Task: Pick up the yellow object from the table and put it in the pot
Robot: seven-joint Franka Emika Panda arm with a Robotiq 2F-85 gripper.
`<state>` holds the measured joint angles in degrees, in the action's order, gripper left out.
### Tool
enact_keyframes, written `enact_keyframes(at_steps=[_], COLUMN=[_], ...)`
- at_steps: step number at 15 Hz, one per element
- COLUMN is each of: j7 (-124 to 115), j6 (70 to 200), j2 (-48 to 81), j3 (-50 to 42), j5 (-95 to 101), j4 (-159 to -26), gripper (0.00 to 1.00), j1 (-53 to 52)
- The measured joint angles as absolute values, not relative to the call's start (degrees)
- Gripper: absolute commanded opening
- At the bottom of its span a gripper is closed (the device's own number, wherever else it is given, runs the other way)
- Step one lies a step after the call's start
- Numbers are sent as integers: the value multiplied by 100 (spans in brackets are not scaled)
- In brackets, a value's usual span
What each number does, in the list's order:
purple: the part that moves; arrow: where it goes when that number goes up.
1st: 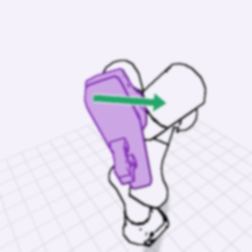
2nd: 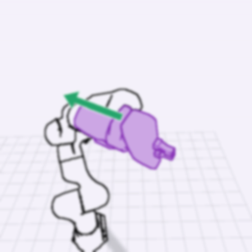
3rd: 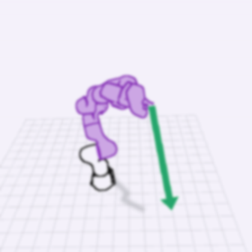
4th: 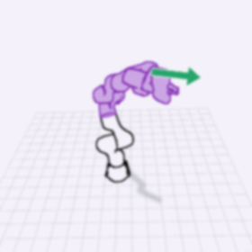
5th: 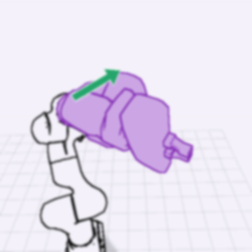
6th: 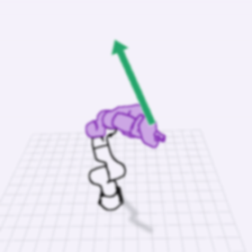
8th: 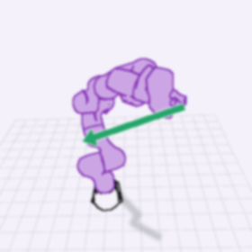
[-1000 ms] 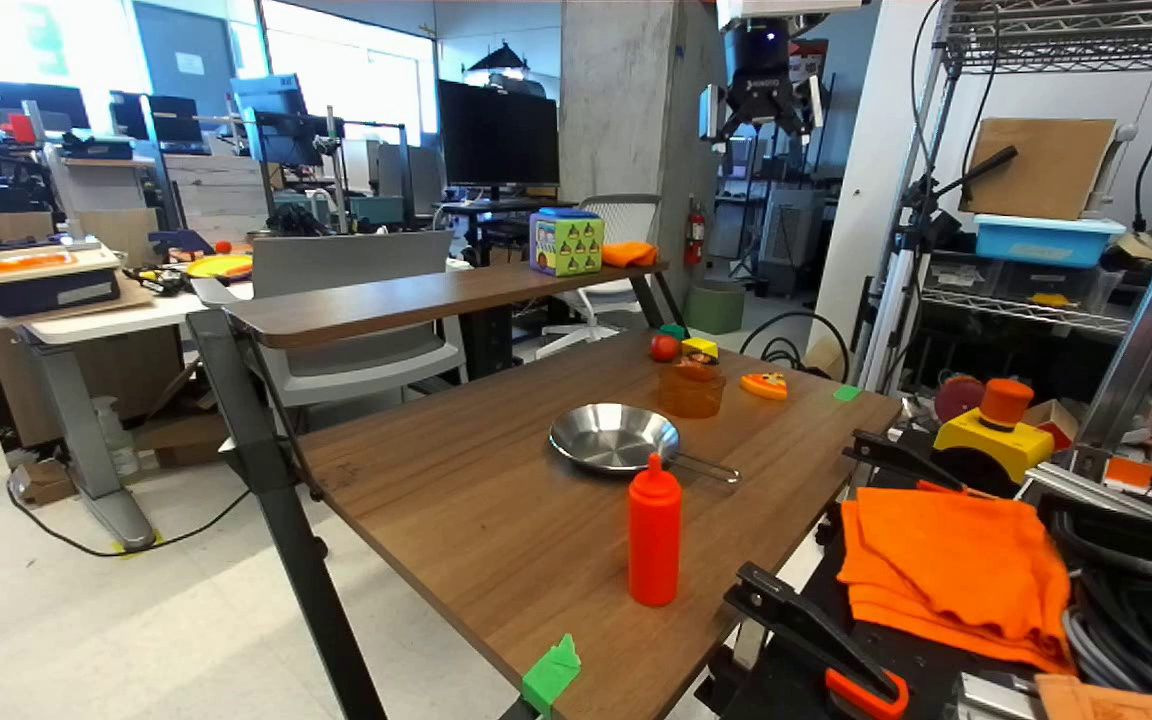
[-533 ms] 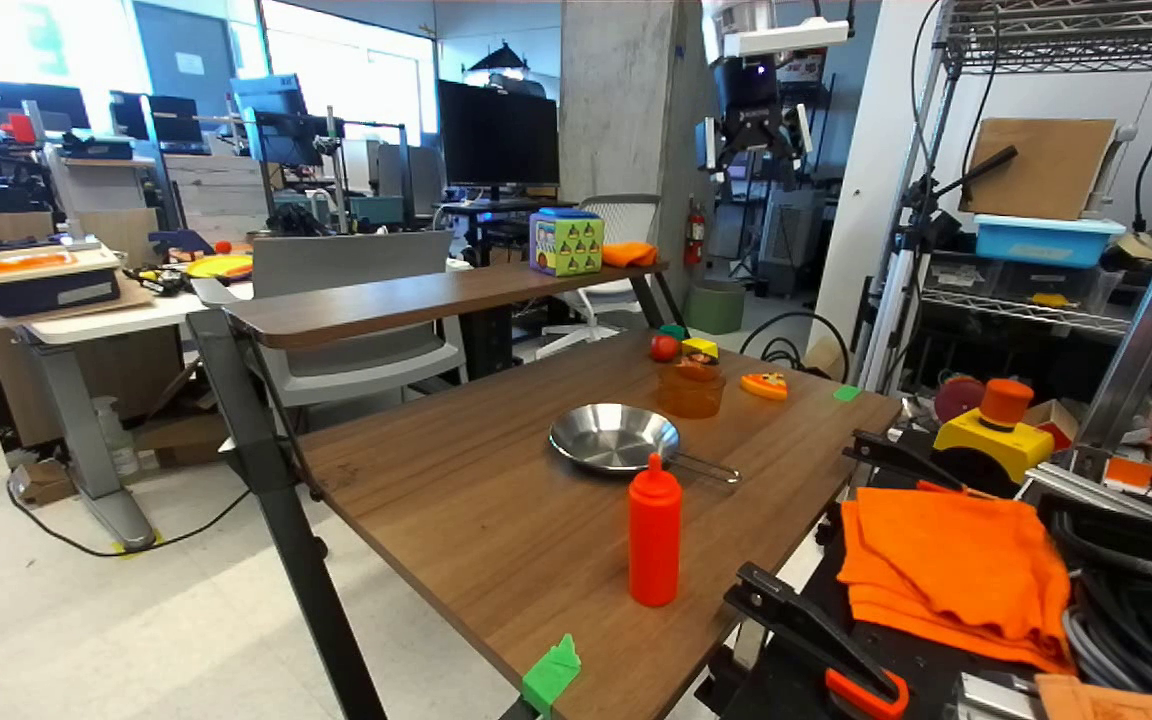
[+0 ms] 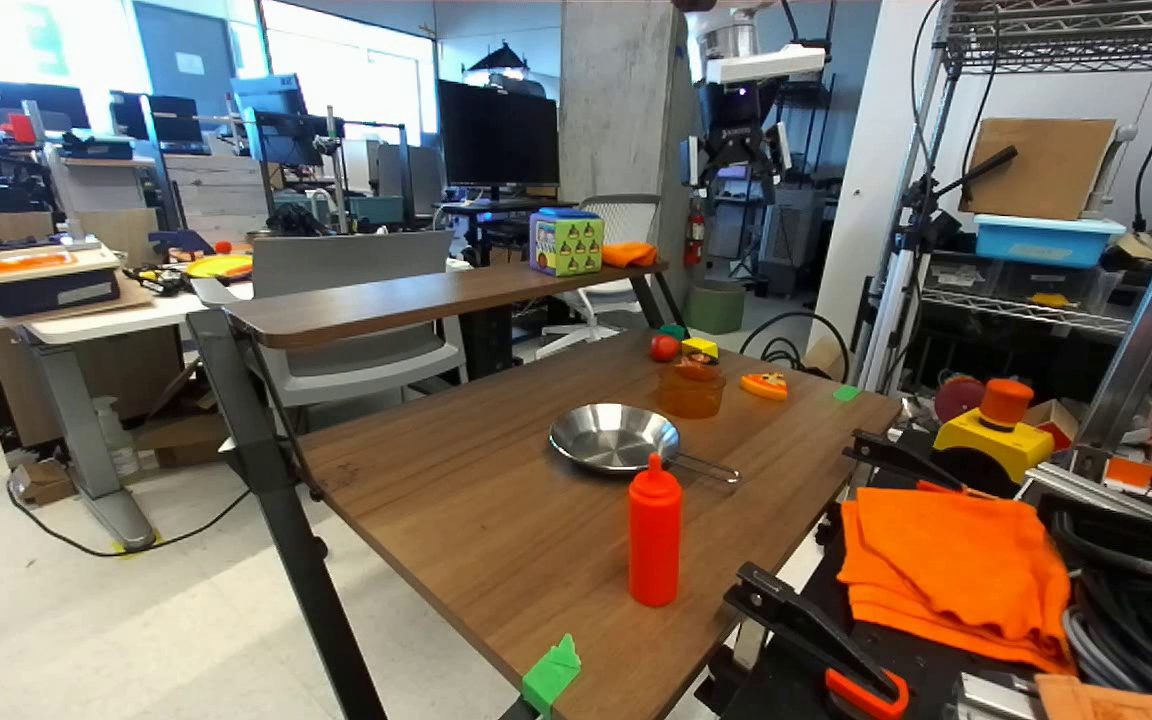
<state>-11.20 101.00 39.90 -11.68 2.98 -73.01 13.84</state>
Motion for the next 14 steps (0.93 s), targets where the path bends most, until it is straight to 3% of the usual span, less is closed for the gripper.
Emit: enact_keyframes(at_steps=[14], j7=[-2140], j6=[10078], j2=[5094], j3=[-1179], j5=[305], j4=[-6207], gripper=[100], j1=[1272])
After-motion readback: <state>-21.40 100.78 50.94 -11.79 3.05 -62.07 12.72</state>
